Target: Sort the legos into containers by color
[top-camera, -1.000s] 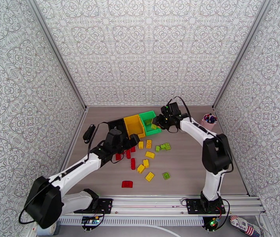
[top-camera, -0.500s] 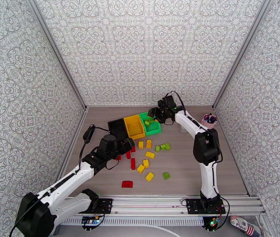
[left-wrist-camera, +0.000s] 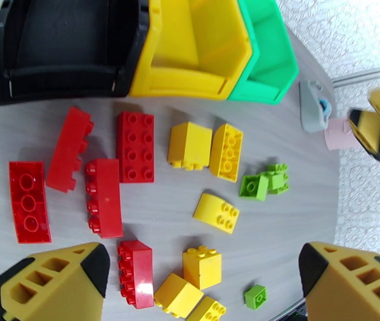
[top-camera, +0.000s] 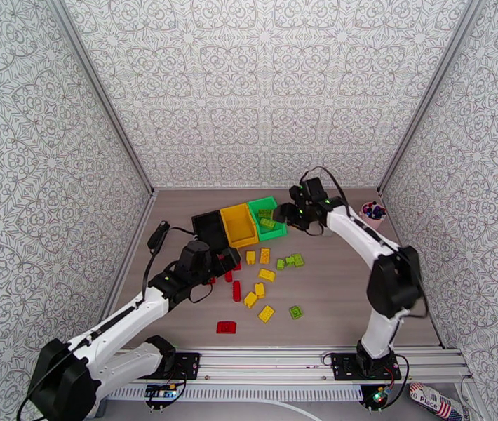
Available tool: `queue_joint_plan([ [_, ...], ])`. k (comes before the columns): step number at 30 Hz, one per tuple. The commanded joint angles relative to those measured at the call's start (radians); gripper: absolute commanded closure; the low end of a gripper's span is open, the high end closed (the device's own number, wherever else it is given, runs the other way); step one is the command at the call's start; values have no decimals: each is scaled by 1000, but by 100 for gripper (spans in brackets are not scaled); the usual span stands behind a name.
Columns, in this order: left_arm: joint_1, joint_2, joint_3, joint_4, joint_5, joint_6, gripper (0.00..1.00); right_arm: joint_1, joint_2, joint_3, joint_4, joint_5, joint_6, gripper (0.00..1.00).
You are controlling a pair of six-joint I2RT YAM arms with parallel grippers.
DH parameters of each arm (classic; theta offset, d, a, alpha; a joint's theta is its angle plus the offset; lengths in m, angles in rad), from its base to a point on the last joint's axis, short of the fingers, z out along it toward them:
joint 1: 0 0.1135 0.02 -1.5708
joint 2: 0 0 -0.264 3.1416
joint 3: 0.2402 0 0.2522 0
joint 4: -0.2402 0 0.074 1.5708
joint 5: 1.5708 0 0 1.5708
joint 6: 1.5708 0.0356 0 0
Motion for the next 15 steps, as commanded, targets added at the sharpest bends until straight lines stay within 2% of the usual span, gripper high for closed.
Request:
queue_joint_plan([
  [1,-51,38,41,-14,-49,17,1,7,-86,-158,-59,55,-72,30],
  [6,-124,108,48,49,-71,-15,1,38,-229,-366,-77,87,-65,30],
  [15,-208,177,43,110,-121,-71,1,183,-396,-606,-123,136,-6,27],
])
